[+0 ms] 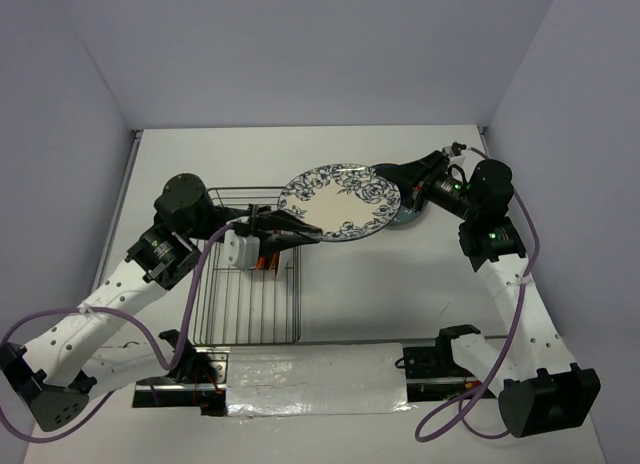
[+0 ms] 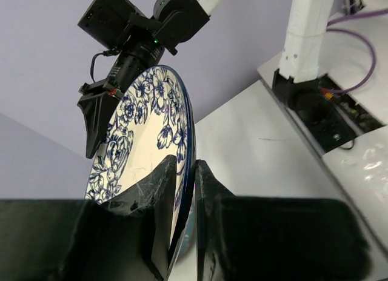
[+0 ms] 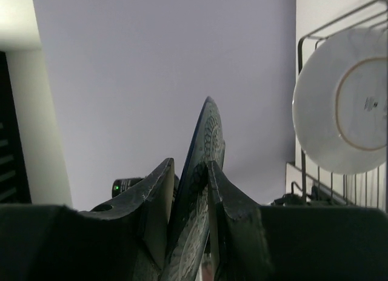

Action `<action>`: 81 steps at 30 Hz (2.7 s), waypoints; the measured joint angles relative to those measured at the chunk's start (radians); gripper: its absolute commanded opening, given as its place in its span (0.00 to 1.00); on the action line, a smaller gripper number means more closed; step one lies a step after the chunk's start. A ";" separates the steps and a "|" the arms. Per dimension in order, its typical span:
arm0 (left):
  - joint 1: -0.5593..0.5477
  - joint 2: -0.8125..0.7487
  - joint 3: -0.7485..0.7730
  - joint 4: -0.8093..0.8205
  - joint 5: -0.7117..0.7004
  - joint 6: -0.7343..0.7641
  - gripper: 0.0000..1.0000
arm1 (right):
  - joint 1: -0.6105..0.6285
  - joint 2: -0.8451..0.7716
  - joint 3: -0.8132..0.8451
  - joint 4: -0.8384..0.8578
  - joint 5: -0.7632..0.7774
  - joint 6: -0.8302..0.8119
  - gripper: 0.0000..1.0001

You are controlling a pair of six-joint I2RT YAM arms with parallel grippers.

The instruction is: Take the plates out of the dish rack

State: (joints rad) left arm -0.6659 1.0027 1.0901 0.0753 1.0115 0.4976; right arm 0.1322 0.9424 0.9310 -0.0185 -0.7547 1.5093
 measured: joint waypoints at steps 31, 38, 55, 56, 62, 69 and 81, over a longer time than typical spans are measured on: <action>-0.362 0.103 -0.056 -0.211 -0.774 0.694 0.00 | -0.041 -0.030 0.098 -0.321 0.225 -0.671 0.54; -0.356 0.092 -0.094 -0.168 -0.895 0.750 0.00 | -0.033 -0.031 0.102 -0.360 0.126 -0.676 0.54; -0.352 0.082 -0.103 -0.134 -0.983 0.738 1.00 | -0.026 -0.077 -0.010 -0.259 0.053 -0.532 0.00; -0.352 0.079 -0.103 -0.114 -0.995 0.721 1.00 | -0.031 -0.082 -0.021 -0.241 0.040 -0.515 0.00; -0.346 0.027 -0.070 -0.094 -1.100 0.562 1.00 | -0.145 -0.097 -0.038 -0.167 0.007 -0.407 0.00; -0.346 -0.075 -0.009 -0.236 -1.254 0.356 1.00 | -0.317 -0.066 -0.080 -0.070 0.111 -0.325 0.00; 0.072 0.107 0.342 -0.369 -1.683 -0.351 1.00 | -0.360 0.269 -0.228 0.106 0.290 -0.443 0.02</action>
State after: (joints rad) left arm -0.5934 1.1099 1.4322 -0.2935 -0.6720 0.1471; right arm -0.2276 1.2118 0.7029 0.0879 -0.4644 1.0660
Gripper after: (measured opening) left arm 0.995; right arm 0.251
